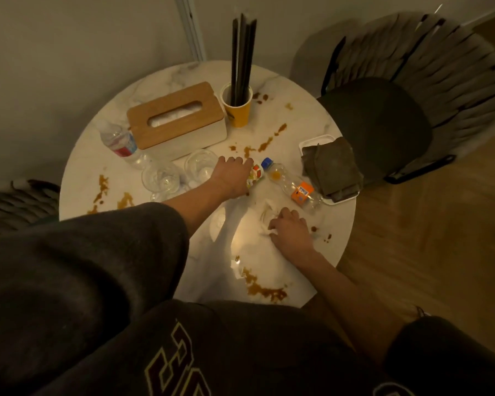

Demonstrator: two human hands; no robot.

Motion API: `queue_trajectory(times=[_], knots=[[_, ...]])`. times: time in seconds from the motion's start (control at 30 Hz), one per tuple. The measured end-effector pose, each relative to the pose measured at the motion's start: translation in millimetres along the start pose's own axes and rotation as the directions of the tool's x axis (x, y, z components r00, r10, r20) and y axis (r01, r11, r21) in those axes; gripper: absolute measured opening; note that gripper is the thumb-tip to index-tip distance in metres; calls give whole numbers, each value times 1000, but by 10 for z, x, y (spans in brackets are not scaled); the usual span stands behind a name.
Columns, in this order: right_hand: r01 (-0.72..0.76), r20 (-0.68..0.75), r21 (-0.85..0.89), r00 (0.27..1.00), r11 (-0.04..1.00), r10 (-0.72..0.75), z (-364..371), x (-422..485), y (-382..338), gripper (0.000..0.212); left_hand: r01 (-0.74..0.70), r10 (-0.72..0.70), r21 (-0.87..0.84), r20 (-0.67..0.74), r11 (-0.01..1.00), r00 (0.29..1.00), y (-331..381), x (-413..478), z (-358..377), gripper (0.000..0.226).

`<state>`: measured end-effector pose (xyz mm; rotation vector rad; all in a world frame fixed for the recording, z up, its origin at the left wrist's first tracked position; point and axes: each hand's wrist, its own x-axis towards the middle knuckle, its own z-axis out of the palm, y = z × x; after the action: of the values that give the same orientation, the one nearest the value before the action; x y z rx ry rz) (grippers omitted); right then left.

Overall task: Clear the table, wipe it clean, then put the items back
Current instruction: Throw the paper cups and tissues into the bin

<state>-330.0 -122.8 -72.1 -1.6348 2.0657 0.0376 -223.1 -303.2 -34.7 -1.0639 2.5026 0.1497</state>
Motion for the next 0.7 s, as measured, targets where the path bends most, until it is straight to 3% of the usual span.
queue_trajectory(times=[0.13, 0.27, 0.4, 0.5, 0.6, 0.7], knots=[[66, -84, 131, 995, 989, -55, -94, -52, 61, 26, 25, -26, -21, -22, 999, 999, 80, -33, 14, 66], [134, -157, 392, 985, 910, -78, -197, -94, 150, 22, 90, -94, -258, -1, 962, 996, 124, -185, -125, 74], [91, -147, 613, 989, 785, 1, -344, -126, 177, 18, 168, -209, -534, -17, 829, 978, 110, -645, -193, 77], [98, -123, 711, 992, 696, -14, -413, -162, 190, 10, 207, -329, -731, -26, 650, 944, 120, -1149, -108, 77], [143, -127, 637, 989, 757, -80, -354, -92, 222, 25, 243, -463, -857, 7, 453, 886, 233, -1675, 22, 68], [129, -6, 366, 991, 922, -136, -189, 48, 253, 53, 297, -551, -898, 76, 324, 831, 387, -2120, 242, 64]])
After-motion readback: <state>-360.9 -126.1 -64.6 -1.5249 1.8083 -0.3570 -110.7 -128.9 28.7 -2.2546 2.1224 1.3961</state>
